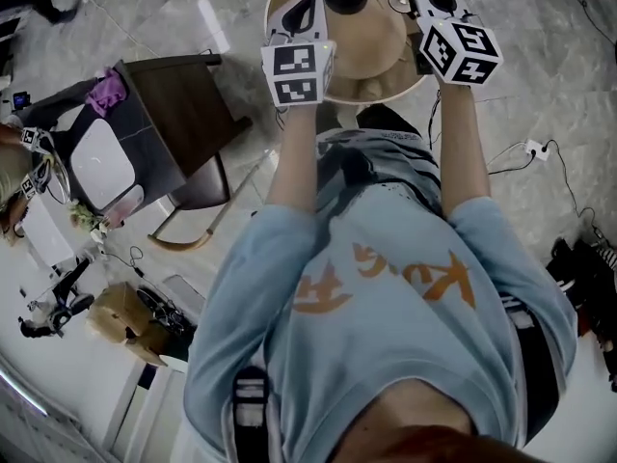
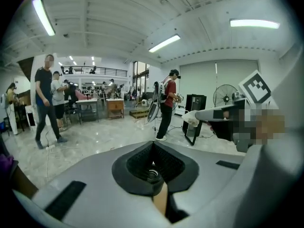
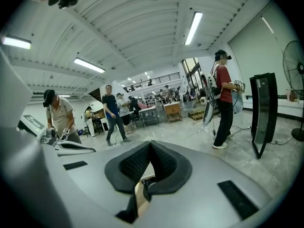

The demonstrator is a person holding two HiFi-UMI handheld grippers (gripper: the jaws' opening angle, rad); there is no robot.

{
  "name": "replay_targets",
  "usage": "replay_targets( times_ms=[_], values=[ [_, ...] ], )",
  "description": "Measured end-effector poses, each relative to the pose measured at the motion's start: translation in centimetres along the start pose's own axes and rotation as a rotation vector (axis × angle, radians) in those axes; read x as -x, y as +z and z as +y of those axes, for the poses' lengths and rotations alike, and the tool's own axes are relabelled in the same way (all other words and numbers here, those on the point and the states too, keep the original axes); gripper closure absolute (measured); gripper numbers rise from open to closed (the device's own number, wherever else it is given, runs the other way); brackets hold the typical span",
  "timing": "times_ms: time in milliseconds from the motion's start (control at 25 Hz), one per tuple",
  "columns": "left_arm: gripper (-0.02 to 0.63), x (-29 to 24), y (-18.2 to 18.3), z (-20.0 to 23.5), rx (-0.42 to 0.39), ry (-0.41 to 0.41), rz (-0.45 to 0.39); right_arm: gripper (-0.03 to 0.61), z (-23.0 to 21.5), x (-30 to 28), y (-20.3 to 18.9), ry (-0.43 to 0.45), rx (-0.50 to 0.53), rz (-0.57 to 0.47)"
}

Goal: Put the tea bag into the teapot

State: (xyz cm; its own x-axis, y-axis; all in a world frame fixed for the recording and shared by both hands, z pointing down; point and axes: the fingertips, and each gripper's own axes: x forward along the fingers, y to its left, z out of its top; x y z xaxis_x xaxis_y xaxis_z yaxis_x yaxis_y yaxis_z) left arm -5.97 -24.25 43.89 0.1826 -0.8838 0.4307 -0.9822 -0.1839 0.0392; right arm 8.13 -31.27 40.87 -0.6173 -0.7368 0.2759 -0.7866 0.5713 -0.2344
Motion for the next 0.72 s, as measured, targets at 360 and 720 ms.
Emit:
replay_targets(
  times_ms=[360,720],
  values=[
    [0.591,-4.8,-4.8,4.9,0.125,-0.033,0.097,0.566,0.9,-5.6,-6.3,-0.028,0.047,0.185],
    [0.591,-8.8,-8.9,6.4,0.121,-0.103,0.192,0.566,1.5,-9.9,-12.4,-0.037,0.082,0.317]
  ],
)
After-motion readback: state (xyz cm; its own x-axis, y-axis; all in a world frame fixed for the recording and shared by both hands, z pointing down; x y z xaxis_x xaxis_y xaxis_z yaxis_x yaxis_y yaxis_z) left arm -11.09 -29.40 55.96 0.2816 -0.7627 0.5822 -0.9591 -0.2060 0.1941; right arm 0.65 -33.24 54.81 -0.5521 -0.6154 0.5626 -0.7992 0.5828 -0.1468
